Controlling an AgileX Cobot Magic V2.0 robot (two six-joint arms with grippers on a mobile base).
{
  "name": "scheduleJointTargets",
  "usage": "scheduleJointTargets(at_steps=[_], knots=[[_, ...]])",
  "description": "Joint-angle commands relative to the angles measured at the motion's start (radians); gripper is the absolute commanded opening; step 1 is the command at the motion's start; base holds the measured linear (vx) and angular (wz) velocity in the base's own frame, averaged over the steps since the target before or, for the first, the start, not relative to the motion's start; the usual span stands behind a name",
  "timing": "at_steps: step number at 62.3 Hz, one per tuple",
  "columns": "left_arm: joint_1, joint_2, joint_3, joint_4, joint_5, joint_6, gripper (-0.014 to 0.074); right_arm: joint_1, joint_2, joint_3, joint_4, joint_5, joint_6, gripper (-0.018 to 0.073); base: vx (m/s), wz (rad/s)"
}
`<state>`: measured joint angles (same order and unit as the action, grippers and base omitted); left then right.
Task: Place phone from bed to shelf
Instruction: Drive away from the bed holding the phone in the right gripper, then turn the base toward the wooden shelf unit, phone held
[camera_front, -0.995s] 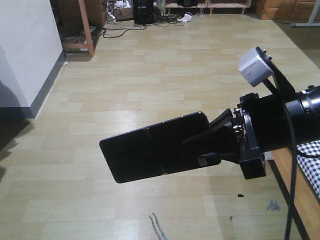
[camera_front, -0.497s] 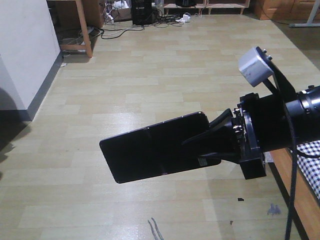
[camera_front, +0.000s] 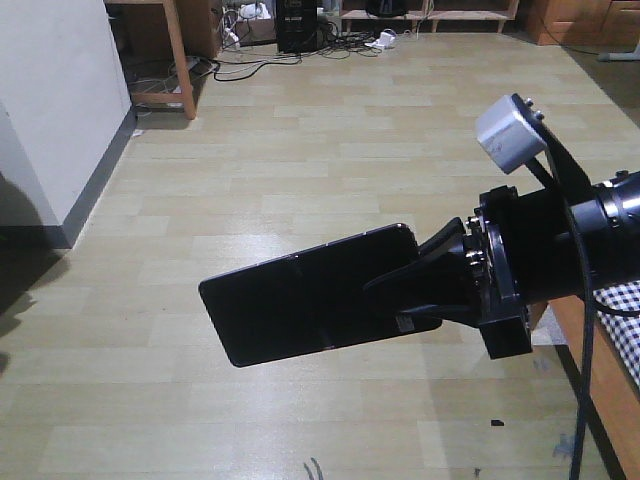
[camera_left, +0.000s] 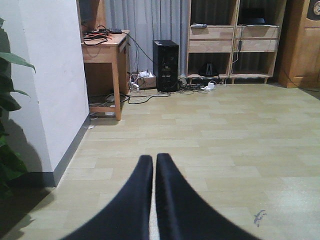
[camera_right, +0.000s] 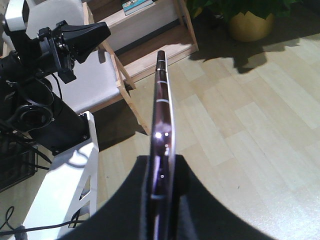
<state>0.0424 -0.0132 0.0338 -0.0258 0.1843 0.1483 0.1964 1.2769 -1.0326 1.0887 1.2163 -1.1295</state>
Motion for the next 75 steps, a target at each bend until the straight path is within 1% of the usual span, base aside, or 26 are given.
scheduleJointTargets(at_steps=[1, 75], knots=[[-0.004, -0.013, -0.021, -0.009, -0.072, -0.006, 0.0001, -0.001, -0.028, -0.028, 0.086, 0.071, 0.001, -0.0003, 0.13, 0.02], [-0.004, -0.013, -0.021, -0.009, -0.072, -0.006, 0.0001, -0.001, -0.028, -0.028, 0.086, 0.071, 0.001, -0.0003, 0.19, -0.05]])
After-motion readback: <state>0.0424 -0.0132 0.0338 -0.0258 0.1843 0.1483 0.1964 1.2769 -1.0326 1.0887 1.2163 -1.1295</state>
